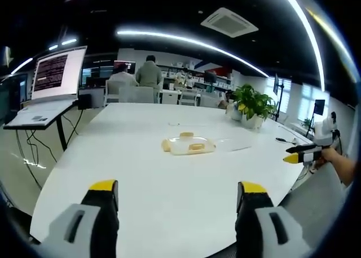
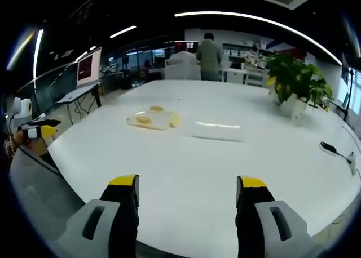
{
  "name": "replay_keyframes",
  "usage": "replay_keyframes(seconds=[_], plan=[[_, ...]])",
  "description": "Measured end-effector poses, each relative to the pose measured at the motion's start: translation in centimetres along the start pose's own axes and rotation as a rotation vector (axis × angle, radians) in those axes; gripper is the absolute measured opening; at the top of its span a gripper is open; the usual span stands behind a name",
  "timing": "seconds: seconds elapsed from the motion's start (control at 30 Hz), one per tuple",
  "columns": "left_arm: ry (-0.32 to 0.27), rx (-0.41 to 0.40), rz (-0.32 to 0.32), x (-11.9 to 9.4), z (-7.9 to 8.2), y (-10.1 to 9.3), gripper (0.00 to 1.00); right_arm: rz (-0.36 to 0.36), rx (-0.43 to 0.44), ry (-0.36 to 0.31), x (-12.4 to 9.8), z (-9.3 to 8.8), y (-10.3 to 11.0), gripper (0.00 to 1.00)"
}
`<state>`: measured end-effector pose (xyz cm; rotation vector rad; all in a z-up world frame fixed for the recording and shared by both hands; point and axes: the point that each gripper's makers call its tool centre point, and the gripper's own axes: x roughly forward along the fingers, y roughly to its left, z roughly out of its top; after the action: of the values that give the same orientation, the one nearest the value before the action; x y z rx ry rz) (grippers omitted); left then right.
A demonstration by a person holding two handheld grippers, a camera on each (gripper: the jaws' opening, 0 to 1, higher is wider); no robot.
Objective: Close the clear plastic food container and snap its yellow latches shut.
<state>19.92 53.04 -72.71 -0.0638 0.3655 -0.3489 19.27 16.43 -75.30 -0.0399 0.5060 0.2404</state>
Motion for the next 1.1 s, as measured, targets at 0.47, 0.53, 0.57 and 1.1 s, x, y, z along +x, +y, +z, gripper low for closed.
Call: replay_keyframes(seconds=[0.47, 0.53, 0.57, 1.1], plan=[[0.007, 0.018, 0.001, 0.1, 0.2, -0.1, 0.8, 0.009, -0.006, -0.007, -0.1, 0.3, 0.2, 0.66], [0.032, 0.008, -0.015, 0.2, 0.1, -0.5, 0.73, 0.035, -0.027, -0.031, -0.1, 1.1, 0.8, 0.62], [0.042, 0.001, -0.02, 0.3, 0.0, -0.5, 0.7, 0.038, -0.04, -0.048, -0.2, 1.6, 0.9, 0.6], [0.047, 0.16, -0.053, 4.3, 4.8, 1.0, 0.66, 0.058, -0.155, -0.077, 1.3, 5.3, -0.2, 0.48]])
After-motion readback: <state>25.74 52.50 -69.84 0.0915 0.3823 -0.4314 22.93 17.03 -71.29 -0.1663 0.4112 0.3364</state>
